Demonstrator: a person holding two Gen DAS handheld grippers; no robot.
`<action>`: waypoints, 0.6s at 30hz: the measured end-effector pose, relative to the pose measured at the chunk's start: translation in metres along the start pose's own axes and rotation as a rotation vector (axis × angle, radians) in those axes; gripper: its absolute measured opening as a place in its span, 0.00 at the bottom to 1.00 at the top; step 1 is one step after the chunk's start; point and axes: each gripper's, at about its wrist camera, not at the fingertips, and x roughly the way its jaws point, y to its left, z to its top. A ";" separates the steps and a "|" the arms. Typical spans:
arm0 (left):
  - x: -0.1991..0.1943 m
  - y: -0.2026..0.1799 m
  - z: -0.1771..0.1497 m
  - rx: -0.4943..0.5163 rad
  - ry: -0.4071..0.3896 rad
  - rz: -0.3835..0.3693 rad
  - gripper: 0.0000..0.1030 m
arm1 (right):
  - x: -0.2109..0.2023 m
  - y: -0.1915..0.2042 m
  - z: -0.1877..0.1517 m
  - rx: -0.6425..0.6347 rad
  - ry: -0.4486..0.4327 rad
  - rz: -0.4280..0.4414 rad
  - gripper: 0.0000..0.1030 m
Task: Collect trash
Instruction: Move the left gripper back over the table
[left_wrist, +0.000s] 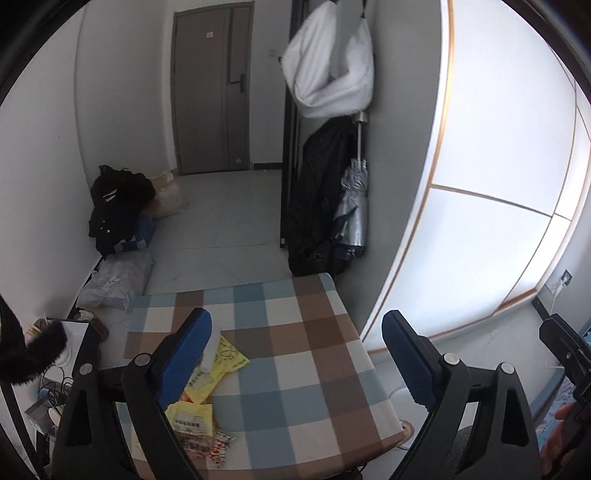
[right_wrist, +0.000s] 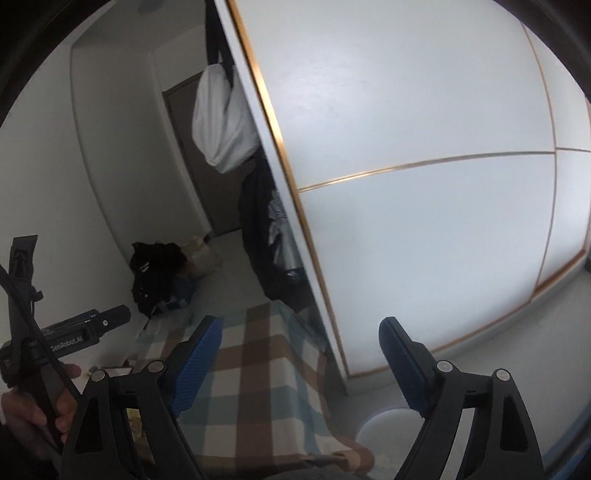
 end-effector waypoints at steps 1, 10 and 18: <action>-0.004 0.010 -0.002 -0.015 -0.012 0.010 0.90 | 0.001 0.012 0.000 -0.020 -0.005 0.023 0.90; -0.009 0.097 -0.028 -0.092 -0.103 0.152 0.94 | 0.042 0.110 -0.033 -0.111 0.039 0.155 0.93; -0.007 0.163 -0.063 -0.136 -0.100 0.250 0.94 | 0.089 0.152 -0.071 -0.072 0.167 0.240 0.93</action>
